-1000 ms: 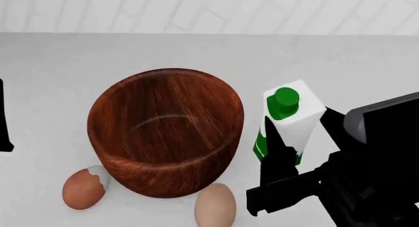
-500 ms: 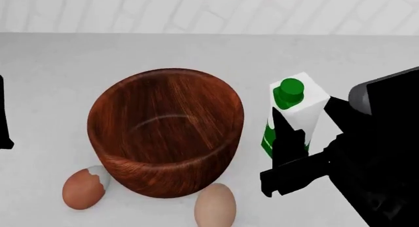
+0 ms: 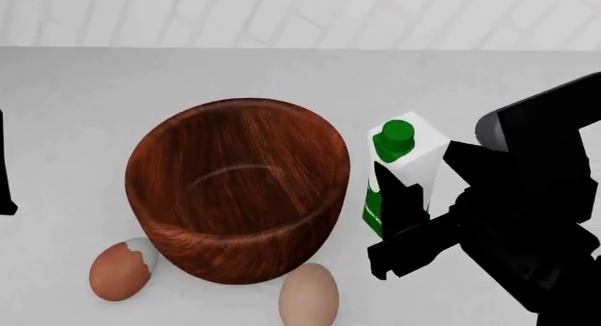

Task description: Place the eggs and milk next to the bowl.

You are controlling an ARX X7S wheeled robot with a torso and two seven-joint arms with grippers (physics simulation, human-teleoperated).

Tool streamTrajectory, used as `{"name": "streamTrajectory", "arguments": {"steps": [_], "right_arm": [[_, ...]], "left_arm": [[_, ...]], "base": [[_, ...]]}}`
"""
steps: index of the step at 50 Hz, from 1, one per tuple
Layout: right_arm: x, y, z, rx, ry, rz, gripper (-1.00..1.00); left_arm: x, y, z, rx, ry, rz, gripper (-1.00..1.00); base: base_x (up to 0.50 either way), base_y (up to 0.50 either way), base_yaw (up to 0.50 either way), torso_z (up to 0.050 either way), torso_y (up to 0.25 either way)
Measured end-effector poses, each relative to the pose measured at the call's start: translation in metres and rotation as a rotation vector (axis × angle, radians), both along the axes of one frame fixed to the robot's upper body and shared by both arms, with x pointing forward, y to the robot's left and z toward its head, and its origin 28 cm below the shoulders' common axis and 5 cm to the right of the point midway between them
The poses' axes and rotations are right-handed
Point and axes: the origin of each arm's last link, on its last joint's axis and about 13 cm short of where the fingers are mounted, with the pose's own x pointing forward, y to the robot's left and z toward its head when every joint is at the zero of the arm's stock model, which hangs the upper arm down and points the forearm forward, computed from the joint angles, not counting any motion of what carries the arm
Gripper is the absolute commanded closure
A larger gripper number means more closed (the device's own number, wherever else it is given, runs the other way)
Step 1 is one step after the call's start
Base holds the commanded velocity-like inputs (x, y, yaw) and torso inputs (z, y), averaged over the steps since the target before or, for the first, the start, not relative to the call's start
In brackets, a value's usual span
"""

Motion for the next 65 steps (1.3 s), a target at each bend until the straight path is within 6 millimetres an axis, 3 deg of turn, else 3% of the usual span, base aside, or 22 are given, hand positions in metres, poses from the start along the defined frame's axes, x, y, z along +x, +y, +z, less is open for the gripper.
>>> {"name": "streamTrajectory", "arguments": {"steps": [37,65], "right_arm": [[0.02,0.007,-0.02,-0.004,0.058,0.058,1.0],[0.019,0.006,-0.036,0.007,0.091,0.053,1.0]], "left_arm": [[-0.003,0.005,-0.004,0.006,0.004,0.02,-1.0],[-0.001,0.004,-0.008,0.015,0.01,0.015,-1.0]], "base": [[0.0,0.0,0.0,0.0,0.0],[0.0,0.0,0.0,0.0,0.0]]}}
